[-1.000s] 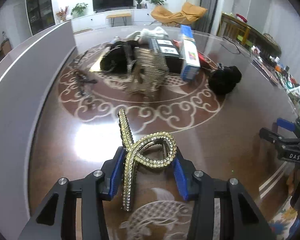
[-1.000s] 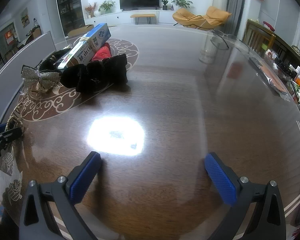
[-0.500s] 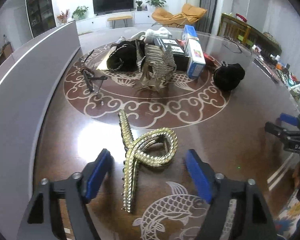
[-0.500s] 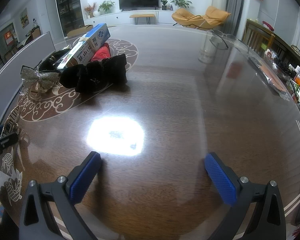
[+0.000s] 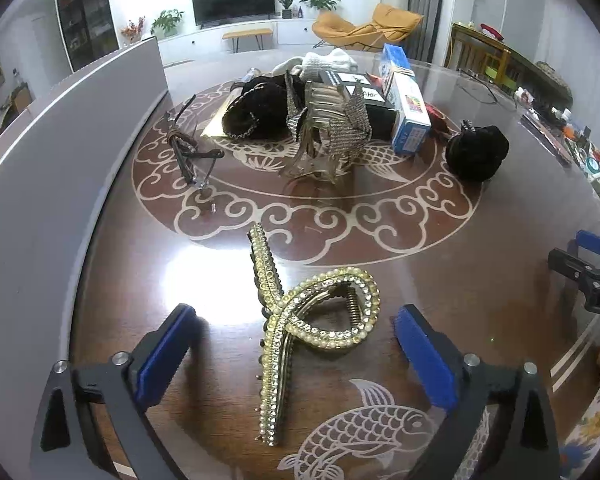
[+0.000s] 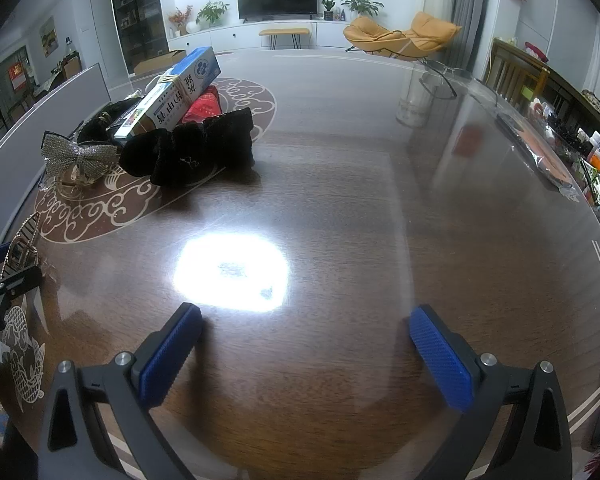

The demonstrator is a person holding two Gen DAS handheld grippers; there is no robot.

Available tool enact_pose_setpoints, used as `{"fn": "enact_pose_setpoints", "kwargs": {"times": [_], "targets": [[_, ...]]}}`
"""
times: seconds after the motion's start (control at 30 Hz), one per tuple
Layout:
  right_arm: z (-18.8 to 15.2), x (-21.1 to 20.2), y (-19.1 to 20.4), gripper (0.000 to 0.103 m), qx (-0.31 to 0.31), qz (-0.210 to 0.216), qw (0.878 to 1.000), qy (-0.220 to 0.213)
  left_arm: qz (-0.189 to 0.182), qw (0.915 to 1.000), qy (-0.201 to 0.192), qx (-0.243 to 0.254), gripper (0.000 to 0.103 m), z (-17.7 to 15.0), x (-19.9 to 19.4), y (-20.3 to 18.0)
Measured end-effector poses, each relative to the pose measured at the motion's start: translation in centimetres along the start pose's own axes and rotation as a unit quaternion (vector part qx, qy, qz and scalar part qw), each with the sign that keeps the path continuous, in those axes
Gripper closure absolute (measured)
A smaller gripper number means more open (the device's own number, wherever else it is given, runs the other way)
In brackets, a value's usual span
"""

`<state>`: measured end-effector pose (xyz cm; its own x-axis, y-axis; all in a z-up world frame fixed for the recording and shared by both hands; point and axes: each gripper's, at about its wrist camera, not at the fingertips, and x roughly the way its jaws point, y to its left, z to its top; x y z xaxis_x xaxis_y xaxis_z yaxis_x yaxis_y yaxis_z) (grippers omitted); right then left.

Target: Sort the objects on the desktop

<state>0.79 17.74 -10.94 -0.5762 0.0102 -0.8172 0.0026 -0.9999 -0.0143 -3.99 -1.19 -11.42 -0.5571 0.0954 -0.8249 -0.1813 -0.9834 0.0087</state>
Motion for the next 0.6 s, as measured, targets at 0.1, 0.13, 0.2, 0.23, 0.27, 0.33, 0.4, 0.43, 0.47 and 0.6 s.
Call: {"fn": "enact_pose_setpoints", "kwargs": {"times": [0.1, 0.13, 0.2, 0.23, 0.27, 0.33, 0.4, 0.43, 0.47, 0.6], "targets": [[0.0, 0.0, 0.0, 0.0, 0.0, 0.0, 1.0, 0.0, -0.001, 1.0, 0.001, 0.001, 0.0, -0.02, 0.07, 0.02], [0.01, 0.01, 0.0, 0.0, 0.0, 0.0, 1.0, 0.0, 0.0, 1.0, 0.003, 0.001, 0.0, -0.04, 0.09, -0.01], [0.0, 0.01, 0.0, 0.0, 0.0, 0.0, 1.0, 0.0, 0.0, 1.0, 0.003, 0.001, 0.0, -0.06, 0.12, -0.02], [0.0, 0.01, 0.0, 0.0, 0.0, 0.0, 1.0, 0.0, -0.001, 1.0, 0.003, 0.001, 0.0, -0.06, 0.13, -0.01], [0.0, 0.01, 0.0, 0.0, 0.0, 0.0, 1.0, 0.0, -0.001, 1.0, 0.003, 0.001, 0.0, -0.06, 0.12, -0.02], [-0.01, 0.01, 0.0, 0.0, 0.0, 0.0, 1.0, 0.0, -0.001, 1.0, 0.003, 0.0, 0.0, -0.07, 0.14, -0.01], [0.0, 0.01, 0.0, 0.0, 0.0, 0.0, 1.0, 0.0, -0.001, 1.0, 0.003, 0.001, 0.0, -0.07, 0.17, 0.0], [0.0, 0.02, 0.0, 0.0, 0.0, 0.0, 1.0, 0.0, -0.001, 1.0, 0.003, 0.001, 0.0, -0.07, 0.15, -0.01], [-0.01, 0.01, 0.0, 0.0, 0.0, 0.0, 1.0, 0.0, -0.001, 1.0, 0.003, 0.001, 0.0, -0.07, 0.14, -0.02], [-0.01, 0.02, 0.0, 0.0, 0.0, 0.0, 1.0, 0.0, -0.001, 1.0, 0.003, 0.001, 0.0, -0.08, 0.14, -0.02]]}}
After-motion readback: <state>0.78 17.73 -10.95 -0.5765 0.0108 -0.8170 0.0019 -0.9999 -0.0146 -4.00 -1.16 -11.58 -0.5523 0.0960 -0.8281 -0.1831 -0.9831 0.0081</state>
